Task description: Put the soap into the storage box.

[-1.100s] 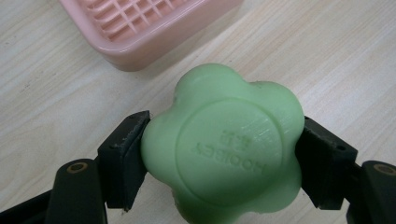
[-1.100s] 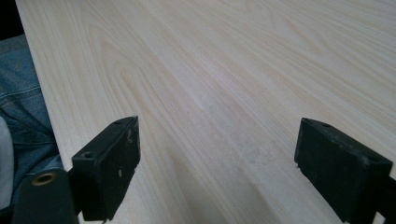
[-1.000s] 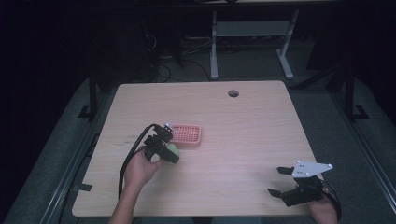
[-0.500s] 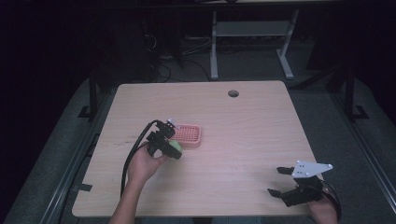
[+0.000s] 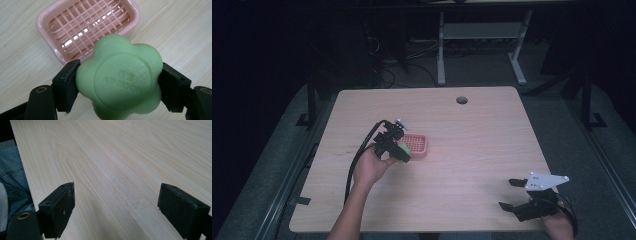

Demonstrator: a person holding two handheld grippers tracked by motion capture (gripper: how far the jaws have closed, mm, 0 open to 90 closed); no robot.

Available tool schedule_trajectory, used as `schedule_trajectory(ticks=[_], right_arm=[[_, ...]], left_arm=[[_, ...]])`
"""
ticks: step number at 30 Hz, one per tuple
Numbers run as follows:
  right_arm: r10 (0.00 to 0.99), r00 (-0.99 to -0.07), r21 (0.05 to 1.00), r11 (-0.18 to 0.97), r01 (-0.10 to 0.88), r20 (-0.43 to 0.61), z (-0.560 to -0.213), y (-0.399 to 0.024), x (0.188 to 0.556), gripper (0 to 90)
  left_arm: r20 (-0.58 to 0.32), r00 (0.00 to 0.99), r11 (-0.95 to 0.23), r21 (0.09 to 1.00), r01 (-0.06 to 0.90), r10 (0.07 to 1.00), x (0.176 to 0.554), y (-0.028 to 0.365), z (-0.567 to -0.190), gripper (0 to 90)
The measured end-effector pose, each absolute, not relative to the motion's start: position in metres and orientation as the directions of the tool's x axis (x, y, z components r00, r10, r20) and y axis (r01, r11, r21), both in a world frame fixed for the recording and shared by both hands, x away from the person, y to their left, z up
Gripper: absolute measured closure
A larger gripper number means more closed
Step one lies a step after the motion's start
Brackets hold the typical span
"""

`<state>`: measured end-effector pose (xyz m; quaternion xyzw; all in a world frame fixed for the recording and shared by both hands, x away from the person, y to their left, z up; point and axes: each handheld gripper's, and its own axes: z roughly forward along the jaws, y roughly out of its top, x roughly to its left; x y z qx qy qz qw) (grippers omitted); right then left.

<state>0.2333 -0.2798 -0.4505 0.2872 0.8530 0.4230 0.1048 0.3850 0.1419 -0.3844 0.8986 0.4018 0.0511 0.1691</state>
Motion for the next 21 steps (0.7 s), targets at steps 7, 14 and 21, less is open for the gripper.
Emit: schedule_trajectory(ticks=[7, 14, 21], right_arm=[[0.578, -0.814, 0.782, 0.478, 0.401, 0.064, -0.451, -0.280, 0.233, 13.8], [0.579, -0.813, 0.784, 0.473, 0.402, 0.067, -0.450, -0.280, 0.233, 13.8], [0.578, -0.814, 0.785, 0.474, 0.399, 0.064, -0.450, -0.280, 0.233, 13.8]], left_arm=[[-0.027, 0.672, -0.627, 0.332, 0.704, 0.740, 0.391, 0.135, -0.385, 26.7], [-0.035, 0.677, -0.634, 0.322, 0.704, 0.735, 0.398, 0.131, -0.384, 26.6], [-0.035, 0.678, -0.634, 0.320, 0.704, 0.735, 0.406, 0.126, -0.381, 26.7]])
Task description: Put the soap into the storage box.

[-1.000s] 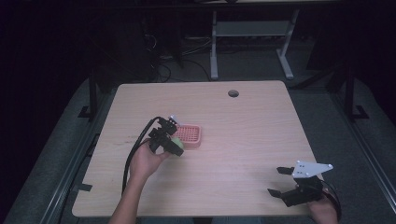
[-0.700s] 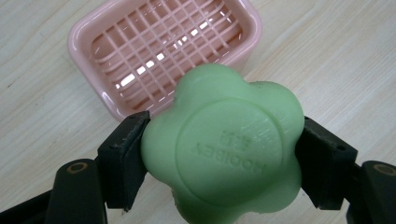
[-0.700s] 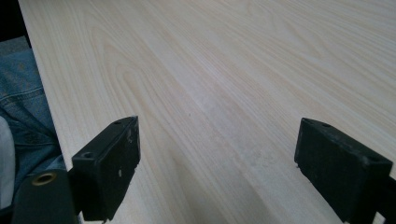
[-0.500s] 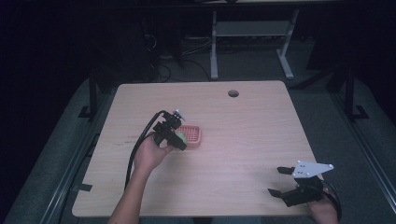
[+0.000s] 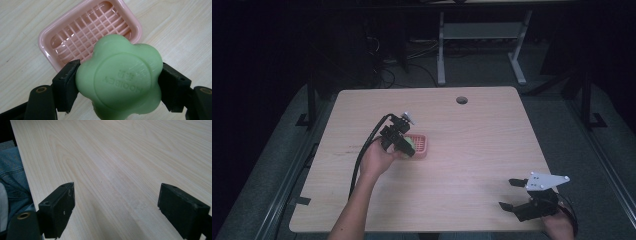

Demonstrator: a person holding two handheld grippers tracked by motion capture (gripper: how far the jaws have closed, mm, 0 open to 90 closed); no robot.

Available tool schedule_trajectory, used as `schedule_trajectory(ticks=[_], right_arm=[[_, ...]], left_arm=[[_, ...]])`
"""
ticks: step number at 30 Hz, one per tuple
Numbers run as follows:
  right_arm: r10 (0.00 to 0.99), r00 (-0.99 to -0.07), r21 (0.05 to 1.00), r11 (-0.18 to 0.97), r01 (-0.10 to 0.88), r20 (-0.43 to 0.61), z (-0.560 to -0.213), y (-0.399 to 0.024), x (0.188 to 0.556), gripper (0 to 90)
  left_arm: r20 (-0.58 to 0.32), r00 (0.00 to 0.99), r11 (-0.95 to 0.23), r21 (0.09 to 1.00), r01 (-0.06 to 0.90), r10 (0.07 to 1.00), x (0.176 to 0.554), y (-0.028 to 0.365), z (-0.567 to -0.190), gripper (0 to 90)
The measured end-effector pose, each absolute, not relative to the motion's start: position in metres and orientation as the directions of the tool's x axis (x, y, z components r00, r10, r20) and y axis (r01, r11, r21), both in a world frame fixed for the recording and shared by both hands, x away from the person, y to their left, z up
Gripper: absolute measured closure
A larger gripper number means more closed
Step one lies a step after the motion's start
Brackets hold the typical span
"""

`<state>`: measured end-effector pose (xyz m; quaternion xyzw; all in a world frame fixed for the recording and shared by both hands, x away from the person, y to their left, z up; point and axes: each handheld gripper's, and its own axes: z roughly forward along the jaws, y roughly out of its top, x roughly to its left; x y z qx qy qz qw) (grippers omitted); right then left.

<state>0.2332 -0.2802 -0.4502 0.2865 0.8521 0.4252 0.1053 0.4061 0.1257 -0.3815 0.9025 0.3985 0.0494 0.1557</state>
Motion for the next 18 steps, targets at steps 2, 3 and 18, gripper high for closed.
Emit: schedule_trajectory(ticks=[2, 3, 18], right_arm=[[0.579, -0.813, 0.785, 0.473, 0.400, 0.065, -0.450, -0.280, 0.233, 13.8], [0.578, -0.813, 0.785, 0.473, 0.399, 0.065, -0.450, -0.281, 0.233, 13.8], [0.579, -0.813, 0.787, 0.471, 0.399, 0.065, -0.450, -0.281, 0.233, 13.8]], left_arm=[[-0.033, 0.676, -0.633, 0.319, 0.705, 0.736, 0.408, 0.124, -0.381, 26.7], [-0.035, 0.678, -0.634, 0.319, 0.704, 0.734, 0.409, 0.124, -0.380, 26.6], [-0.051, 0.654, -0.603, 0.339, 0.722, 0.755, 0.425, 0.121, -0.379, 26.7]])
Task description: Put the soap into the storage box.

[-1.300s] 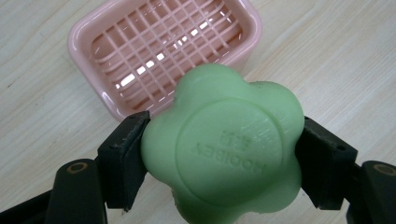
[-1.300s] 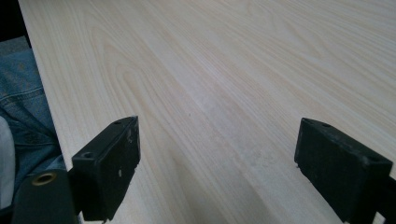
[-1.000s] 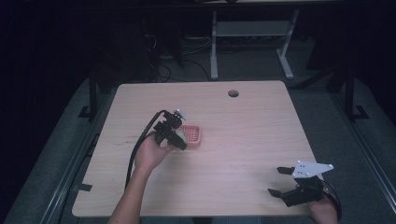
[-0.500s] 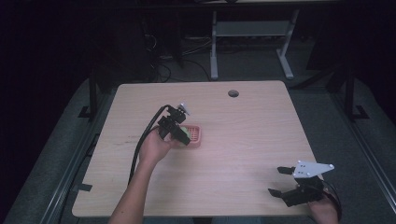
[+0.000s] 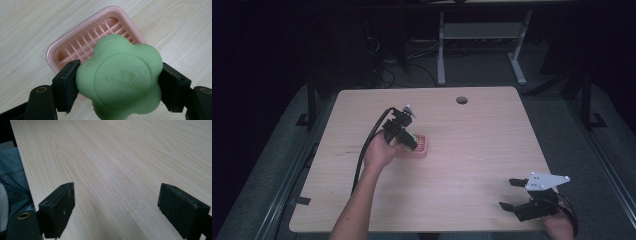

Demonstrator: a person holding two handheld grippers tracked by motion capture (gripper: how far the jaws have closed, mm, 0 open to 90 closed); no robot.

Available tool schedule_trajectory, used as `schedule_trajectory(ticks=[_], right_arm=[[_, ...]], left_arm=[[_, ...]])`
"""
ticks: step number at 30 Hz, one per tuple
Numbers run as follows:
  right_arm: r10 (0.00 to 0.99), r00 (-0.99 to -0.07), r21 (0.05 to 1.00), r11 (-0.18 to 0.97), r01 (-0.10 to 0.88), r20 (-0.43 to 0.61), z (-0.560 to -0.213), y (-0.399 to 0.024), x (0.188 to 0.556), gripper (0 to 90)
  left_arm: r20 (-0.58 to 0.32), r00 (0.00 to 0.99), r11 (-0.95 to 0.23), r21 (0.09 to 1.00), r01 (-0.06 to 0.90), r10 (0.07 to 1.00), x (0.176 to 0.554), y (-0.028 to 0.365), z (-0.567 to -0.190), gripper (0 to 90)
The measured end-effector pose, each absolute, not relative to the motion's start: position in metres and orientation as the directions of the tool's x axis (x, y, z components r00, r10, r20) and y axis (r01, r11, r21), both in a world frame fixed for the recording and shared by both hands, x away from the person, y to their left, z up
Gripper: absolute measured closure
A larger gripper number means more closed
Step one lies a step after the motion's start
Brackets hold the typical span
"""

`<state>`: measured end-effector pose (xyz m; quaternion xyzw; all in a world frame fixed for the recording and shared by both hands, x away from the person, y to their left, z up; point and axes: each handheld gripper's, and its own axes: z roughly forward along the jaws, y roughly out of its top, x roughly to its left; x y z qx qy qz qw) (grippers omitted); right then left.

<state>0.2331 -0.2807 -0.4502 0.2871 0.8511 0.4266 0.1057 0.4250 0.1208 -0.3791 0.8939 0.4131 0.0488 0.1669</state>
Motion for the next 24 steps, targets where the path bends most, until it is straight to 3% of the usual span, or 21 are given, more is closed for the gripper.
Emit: schedule_trajectory(ticks=[24], right_arm=[[0.581, -0.811, 0.785, 0.470, 0.403, 0.069, -0.451, -0.281, 0.233, 13.8]], left_arm=[[-0.067, 0.614, -0.572, 0.299, 0.764, 0.786, 0.452, 0.118, -0.392, 26.7]])
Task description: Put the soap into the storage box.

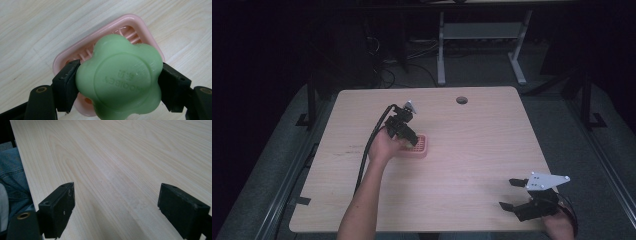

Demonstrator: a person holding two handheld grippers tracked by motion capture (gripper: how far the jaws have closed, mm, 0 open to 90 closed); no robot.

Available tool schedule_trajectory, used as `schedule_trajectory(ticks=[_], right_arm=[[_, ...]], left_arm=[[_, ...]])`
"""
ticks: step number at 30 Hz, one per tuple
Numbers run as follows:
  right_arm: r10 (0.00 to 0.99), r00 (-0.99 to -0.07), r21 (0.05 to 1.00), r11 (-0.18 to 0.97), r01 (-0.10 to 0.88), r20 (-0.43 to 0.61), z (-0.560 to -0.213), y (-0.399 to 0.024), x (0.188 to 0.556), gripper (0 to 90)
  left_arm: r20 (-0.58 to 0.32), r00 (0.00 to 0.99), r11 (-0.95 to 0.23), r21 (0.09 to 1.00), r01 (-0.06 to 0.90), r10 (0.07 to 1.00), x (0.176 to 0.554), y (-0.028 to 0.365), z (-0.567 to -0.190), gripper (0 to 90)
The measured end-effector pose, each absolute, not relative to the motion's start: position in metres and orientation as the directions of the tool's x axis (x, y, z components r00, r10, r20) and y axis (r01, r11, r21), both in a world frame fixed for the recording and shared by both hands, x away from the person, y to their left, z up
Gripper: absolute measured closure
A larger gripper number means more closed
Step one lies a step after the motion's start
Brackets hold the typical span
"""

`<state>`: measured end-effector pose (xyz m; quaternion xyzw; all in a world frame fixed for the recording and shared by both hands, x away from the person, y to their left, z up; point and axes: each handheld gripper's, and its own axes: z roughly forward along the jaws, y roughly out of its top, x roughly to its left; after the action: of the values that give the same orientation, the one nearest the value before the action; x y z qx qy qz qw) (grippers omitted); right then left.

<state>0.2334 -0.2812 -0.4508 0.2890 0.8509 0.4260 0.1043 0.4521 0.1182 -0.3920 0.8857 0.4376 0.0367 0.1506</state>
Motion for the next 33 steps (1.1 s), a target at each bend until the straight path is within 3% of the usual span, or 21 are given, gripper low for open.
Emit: schedule_trajectory(ticks=[33], right_arm=[[0.579, -0.812, 0.789, 0.468, 0.398, 0.067, -0.451, -0.282, 0.233, 13.8]], left_arm=[[-0.078, 0.590, -0.561, 0.231, 0.795, 0.804, 0.467, 0.108, -0.417, 26.6]])
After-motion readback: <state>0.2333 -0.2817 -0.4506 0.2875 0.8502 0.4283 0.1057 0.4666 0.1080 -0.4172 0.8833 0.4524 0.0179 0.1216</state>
